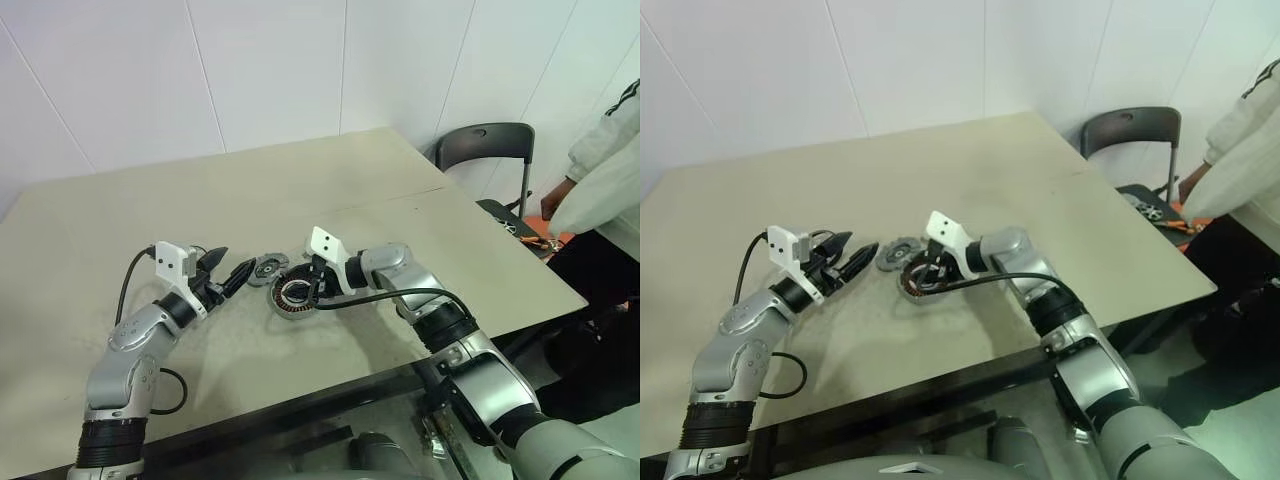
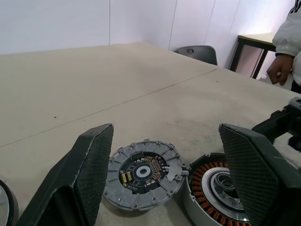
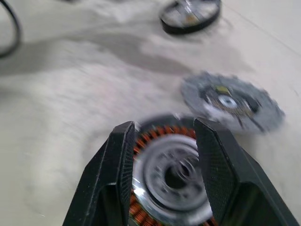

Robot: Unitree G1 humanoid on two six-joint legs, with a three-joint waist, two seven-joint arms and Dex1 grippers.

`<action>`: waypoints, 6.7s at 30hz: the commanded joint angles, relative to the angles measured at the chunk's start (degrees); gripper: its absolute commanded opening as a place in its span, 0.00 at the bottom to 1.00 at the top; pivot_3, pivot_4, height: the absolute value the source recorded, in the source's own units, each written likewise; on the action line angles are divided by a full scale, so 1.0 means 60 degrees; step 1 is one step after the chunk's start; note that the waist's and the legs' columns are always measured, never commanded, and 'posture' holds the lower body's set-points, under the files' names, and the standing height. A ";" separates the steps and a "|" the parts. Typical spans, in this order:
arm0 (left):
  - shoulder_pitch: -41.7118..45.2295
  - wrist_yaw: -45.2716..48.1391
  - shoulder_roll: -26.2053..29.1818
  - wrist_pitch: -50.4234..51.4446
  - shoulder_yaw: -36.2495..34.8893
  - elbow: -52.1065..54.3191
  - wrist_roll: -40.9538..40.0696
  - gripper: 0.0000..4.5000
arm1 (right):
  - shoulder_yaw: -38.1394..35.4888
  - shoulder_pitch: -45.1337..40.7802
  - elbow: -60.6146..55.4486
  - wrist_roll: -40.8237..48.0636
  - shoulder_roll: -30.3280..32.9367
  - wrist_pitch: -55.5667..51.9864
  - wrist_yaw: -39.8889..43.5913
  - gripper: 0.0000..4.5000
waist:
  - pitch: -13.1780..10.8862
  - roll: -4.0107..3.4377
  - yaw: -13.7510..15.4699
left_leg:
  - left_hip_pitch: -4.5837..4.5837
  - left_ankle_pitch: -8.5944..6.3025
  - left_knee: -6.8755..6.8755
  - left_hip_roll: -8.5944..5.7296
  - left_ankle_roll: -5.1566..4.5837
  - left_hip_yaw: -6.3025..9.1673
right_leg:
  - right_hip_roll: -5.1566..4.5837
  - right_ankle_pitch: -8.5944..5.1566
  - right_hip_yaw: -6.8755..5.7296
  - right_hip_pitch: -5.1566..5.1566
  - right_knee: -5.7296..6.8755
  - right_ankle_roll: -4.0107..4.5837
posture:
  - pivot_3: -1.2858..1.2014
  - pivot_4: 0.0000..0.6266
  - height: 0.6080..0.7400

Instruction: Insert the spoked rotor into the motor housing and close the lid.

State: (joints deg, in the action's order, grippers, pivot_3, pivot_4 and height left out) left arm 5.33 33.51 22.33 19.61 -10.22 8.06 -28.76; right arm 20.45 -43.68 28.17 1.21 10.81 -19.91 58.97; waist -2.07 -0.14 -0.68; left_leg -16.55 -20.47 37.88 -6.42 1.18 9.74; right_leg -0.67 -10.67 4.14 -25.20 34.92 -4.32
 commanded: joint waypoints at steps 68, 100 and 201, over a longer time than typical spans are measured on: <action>0.0295 0.0053 0.0070 -0.0033 -0.0140 0.0082 -0.0042 0.85 | 0.0255 0.0716 -0.0328 -0.1055 -0.0224 0.1507 -0.0567 0.01 | -0.0001 -0.0001 -0.0012 | -0.0003 0.0000 -0.0005 0.0001 0.0001 0.0000 | 0.0002 0.0000 0.0002 -0.0004 -0.0004 0.0001 | 0.52 0.00 1.00; 0.0534 0.0067 0.0097 -0.0081 -0.0208 -0.0103 -0.0044 0.85 | 0.0104 0.0390 0.0650 -0.0926 -0.0538 0.1422 -0.1346 0.01 | 0.0000 -0.0001 -0.0022 | 0.0003 0.0000 -0.0005 0.0005 0.0003 -0.0002 | 0.0006 0.0001 0.0002 -0.0003 0.0001 0.0003 | 0.52 0.00 1.00; 0.3678 0.2130 0.0769 -0.0430 -0.1236 -0.7457 0.0898 0.99 | -0.1122 -0.0019 -0.0683 -0.0288 -0.1321 0.0319 -0.4231 0.00 | 0.0032 0.0047 -0.0292 | -0.0022 0.0017 -0.0087 0.0011 0.0041 -0.0035 | -0.0011 -0.0002 -0.0009 -0.0104 0.0034 0.0044 | 0.52 0.00 1.00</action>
State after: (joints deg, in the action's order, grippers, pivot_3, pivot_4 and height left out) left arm 26.31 46.05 26.46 16.82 -17.12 -39.54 -22.07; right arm 14.70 -42.41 26.16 -0.98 2.78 -18.77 33.77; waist -1.88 0.14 -2.43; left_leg -16.68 -20.37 37.36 -6.35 1.43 9.53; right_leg -0.73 -10.69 4.09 -25.83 35.13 -4.06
